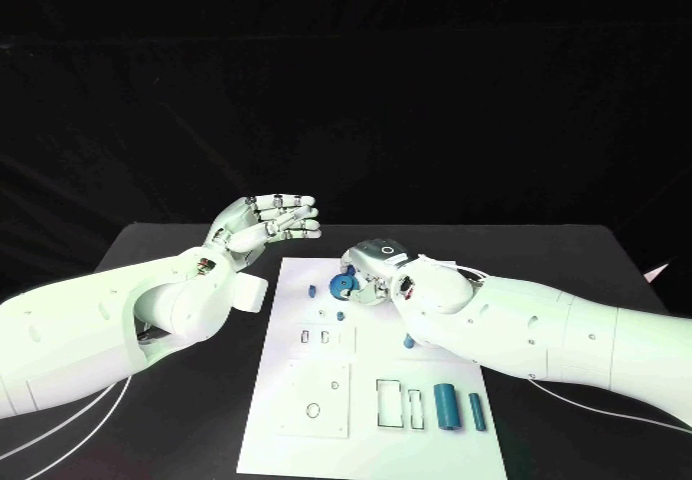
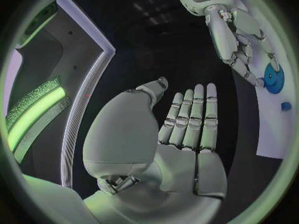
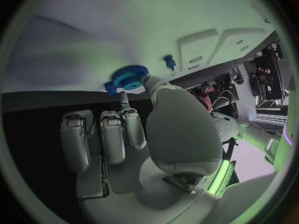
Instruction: Assemble the parts on the task board
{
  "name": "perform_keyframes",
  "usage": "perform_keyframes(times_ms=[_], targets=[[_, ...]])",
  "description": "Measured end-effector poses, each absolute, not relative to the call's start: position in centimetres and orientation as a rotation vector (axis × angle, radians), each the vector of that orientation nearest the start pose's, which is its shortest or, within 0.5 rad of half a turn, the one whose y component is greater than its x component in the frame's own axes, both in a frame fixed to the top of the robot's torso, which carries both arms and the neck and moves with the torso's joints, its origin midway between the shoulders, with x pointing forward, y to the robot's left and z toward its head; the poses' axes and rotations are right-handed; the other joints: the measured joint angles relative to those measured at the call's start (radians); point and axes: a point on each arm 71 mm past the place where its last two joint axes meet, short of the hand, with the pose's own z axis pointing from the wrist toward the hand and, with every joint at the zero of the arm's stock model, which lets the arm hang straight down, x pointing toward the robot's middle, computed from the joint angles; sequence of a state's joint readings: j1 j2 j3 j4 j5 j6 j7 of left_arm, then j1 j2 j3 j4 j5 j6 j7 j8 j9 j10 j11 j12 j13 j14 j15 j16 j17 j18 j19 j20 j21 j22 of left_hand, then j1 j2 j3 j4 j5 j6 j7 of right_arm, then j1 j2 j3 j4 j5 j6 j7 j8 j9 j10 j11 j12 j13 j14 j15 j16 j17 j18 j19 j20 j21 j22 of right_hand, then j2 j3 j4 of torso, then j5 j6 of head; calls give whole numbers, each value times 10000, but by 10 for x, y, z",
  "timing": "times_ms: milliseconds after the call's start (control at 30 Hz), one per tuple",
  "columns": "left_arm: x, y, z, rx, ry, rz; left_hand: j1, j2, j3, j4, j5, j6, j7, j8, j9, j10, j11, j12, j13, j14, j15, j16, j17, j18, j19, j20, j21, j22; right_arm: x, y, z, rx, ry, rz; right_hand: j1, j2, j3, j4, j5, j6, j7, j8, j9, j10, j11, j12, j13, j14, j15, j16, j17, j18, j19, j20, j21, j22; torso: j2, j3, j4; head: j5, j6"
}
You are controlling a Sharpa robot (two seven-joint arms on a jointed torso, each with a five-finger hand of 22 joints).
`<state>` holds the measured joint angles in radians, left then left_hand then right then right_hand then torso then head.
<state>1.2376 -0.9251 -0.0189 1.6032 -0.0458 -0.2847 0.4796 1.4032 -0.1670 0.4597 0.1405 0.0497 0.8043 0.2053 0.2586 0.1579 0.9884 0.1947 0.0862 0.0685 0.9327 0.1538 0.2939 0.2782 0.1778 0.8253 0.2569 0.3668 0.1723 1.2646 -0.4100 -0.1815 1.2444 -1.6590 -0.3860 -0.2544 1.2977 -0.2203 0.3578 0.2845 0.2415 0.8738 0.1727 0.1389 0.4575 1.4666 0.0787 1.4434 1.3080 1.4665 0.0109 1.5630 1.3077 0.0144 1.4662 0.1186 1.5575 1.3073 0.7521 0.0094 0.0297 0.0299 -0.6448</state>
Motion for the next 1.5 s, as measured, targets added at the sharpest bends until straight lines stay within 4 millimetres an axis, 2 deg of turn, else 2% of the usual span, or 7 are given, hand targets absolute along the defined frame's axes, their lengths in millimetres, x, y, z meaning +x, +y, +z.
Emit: perform_keyframes(times_ms=[367,567,733,1000,1133,1400,1500], targets=[[482,226,-139,-9726,13102,-16330,0,0,0,0,0,0,0,0,0,0,0,0,0,0,0,0,-1,1,0,0,0,-1,511,-64,-205,-3991,15851,5403,-537,238,-28,28,0,109,-65,1,37,0,0,0,-2,0,-1,0,-1,0,0,0,0,7,-3,0,-6,6,10],[482,227,-139,-9736,13089,-16292,0,0,0,0,0,0,0,0,0,0,0,0,0,0,0,0,-2,1,0,0,0,-1,508,-79,-204,-3733,15869,5425,-727,269,-28,28,-71,152,-76,0,44,0,0,0,-2,0,-1,0,-2,0,0,0,1,6,-5,6,-6,-6,27],[483,230,-140,-9755,13063,-16225,0,0,0,0,0,0,0,0,0,0,0,0,-1,0,0,0,-2,0,0,0,0,-2,503,-97,-200,-3372,15716,5518,-766,230,-100,38,-132,152,-76,-39,44,0,0,0,-3,0,-1,0,-3,0,0,0,1,6,-21,7,-39,-6,24],[485,231,-140,-9766,13049,-16180,0,0,0,1,0,0,0,0,0,0,0,0,-1,0,0,0,-3,0,0,0,0,-2,495,-144,-180,-2447,15690,5593,-812,170,-212,-74,-252,152,-77,-89,43,0,0,-18,-4,0,-1,-21,-3,0,0,-1,-185,5,-91,20,-121,-59,51],[485,231,-141,-9772,13042,-16159,0,0,0,0,0,0,0,0,0,0,0,0,-1,0,0,0,21,1,-26,27,0,-3,494,-176,-175,-1779,15977,5475,-572,-66,-331,-192,-252,203,-128,-89,69,0,0,-60,-4,0,-1,-61,-3,1,0,-1,-460,4,-142,34,-176,-153,53],[487,231,-142,-9778,13051,-16144,0,0,0,0,0,0,0,0,0,0,0,0,-1,0,0,0,21,0,-25,27,0,-3,493,-229,-175,-740,16563,5349,371,-184,-512,-574,-596,114,-216,-173,95,-145,-146,-317,-5,1,-113,-132,-4,0,1,-79,-728,3,-227,89,-268,-251,28],[487,230,-142,-9780,13059,-16141,0,0,0,0,0,0,0,0,0,0,0,0,-1,1,0,0,21,1,-25,27,38,-3,492,-244,-176,-424,16741,5346,422,-219,-527,-589,-596,118,-261,-192,95,-242,-164,-428,-5,0,-186,-137,-4,0,-4,-115,-840,3,-244,115,-291,-269,13]])
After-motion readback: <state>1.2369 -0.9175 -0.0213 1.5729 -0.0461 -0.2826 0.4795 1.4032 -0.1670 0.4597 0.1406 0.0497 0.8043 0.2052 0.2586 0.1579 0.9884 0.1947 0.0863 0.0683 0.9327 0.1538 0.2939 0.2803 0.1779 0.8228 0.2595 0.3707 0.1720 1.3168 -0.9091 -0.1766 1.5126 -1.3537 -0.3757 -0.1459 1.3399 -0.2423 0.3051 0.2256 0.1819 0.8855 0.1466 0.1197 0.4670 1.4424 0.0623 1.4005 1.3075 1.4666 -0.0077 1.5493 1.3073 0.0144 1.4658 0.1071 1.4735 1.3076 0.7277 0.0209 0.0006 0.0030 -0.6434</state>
